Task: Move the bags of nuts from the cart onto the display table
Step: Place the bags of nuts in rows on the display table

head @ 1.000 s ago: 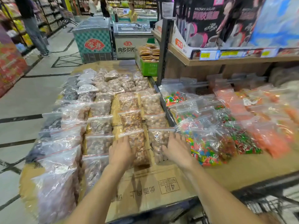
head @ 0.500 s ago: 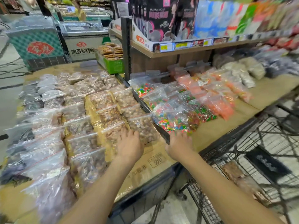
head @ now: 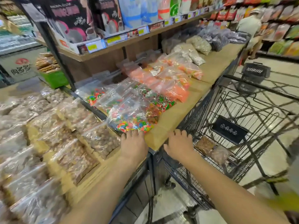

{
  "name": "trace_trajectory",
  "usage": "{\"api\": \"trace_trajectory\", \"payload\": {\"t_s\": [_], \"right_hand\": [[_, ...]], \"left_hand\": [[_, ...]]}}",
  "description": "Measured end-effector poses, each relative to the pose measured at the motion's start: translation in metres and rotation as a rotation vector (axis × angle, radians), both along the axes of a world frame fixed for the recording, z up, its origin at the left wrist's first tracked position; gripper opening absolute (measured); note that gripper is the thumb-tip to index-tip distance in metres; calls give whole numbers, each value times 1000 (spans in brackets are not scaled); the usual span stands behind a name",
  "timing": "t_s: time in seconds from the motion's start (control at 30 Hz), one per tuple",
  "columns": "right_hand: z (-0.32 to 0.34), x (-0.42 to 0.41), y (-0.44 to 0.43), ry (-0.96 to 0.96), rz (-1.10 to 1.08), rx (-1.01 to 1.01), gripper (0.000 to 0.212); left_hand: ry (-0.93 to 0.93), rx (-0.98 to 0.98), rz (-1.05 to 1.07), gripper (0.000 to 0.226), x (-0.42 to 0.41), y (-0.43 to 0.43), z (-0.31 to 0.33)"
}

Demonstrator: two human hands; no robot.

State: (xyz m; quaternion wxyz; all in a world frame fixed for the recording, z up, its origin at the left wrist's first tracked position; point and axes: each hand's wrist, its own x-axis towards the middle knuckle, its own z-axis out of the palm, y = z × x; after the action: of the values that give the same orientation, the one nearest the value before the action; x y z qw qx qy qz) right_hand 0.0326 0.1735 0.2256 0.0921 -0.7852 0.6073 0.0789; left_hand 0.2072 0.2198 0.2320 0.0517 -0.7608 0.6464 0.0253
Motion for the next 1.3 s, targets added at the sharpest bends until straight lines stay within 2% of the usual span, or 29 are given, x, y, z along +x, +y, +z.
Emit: {"api": "trace_trajectory", "payload": {"t_s": [0.6,0.67,0.77,0.87,1.03,1.3], "right_hand": [[-58,-188,-59,-52,-323,89,65],[-67,-200,-66,-36,-361,102,71],[-83,-215,-81,-64,-430,102,68],[-92,-228,-97,-44,-460,147,78],[-104,-247,-133,7,-484,233,68],[-141,-262,-208,25,-548,380,71]], "left_hand": [[-37,150,-358,56,-190,-120,-41],[-44,165,-392,55,-203,-129,-49],[-28,196,-430,57,-220,-149,-63],[0,249,-461,56,-235,-174,-79],[2,308,-531,58,-257,-224,-111],[-1,396,-606,55,-288,-311,-167]]}}
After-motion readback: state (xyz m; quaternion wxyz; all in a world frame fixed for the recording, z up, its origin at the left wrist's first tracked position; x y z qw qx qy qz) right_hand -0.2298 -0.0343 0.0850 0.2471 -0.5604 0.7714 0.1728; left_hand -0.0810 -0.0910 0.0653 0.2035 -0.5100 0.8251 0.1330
